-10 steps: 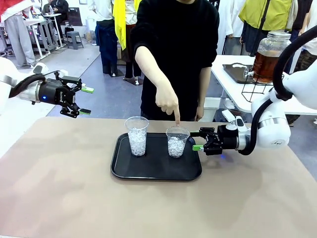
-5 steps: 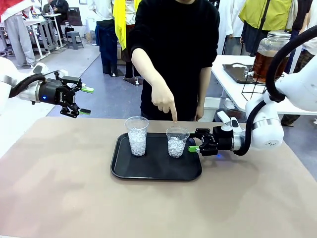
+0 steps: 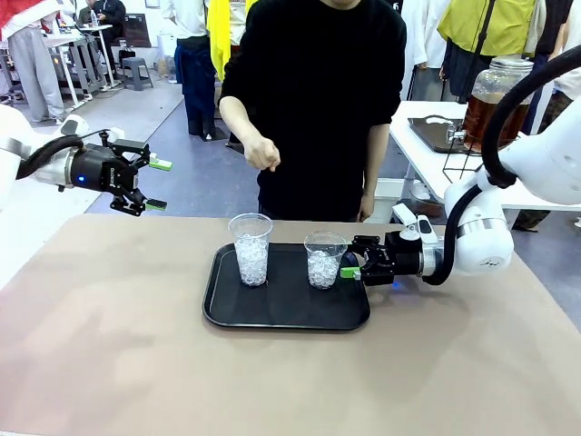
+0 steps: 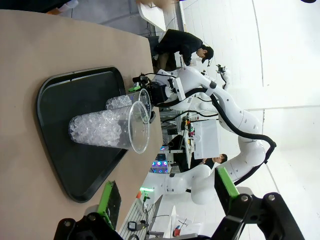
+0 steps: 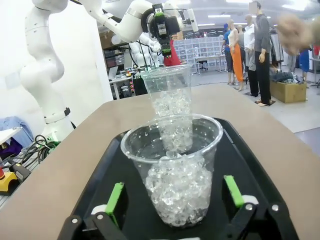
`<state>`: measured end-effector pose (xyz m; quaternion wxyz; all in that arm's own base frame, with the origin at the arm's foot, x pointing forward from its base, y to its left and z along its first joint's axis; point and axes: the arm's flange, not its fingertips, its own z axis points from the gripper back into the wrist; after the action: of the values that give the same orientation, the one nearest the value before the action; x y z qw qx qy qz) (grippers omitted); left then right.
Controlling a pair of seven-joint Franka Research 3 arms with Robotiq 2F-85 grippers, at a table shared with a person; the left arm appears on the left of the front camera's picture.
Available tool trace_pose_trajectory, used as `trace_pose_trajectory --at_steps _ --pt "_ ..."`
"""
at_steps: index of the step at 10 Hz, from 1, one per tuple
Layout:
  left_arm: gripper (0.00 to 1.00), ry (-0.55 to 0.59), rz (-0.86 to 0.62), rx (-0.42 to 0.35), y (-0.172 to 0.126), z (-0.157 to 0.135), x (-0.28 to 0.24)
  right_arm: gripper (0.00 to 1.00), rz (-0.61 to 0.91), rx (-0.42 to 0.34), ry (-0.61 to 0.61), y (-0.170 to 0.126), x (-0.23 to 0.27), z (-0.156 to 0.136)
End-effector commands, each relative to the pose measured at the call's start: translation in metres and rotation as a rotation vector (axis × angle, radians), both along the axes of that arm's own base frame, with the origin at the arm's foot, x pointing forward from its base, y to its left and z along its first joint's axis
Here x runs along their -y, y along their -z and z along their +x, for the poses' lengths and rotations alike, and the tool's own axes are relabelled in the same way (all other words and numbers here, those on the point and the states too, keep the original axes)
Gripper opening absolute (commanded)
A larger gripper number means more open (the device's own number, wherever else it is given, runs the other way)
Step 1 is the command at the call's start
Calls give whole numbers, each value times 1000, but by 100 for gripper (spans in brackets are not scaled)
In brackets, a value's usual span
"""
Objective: Pour the drink into the iced cup.
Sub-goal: Pick up the iced cup indicated by the human and present it to them.
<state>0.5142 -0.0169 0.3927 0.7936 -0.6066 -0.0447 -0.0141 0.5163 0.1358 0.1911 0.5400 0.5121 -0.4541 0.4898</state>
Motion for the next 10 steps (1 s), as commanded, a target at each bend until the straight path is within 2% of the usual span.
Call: trace_pose_trajectory --at_steps 1,8,10 --pt "100 -1 0 2 -1 0 0 100 16 -28 14 0 -12 8" --pt "100 -1 0 2 -1 0 0 100 3 -51 -21 -1 -41 7" --pt "100 -1 0 2 -1 0 0 100 -14 -46 38 0 -46 10"
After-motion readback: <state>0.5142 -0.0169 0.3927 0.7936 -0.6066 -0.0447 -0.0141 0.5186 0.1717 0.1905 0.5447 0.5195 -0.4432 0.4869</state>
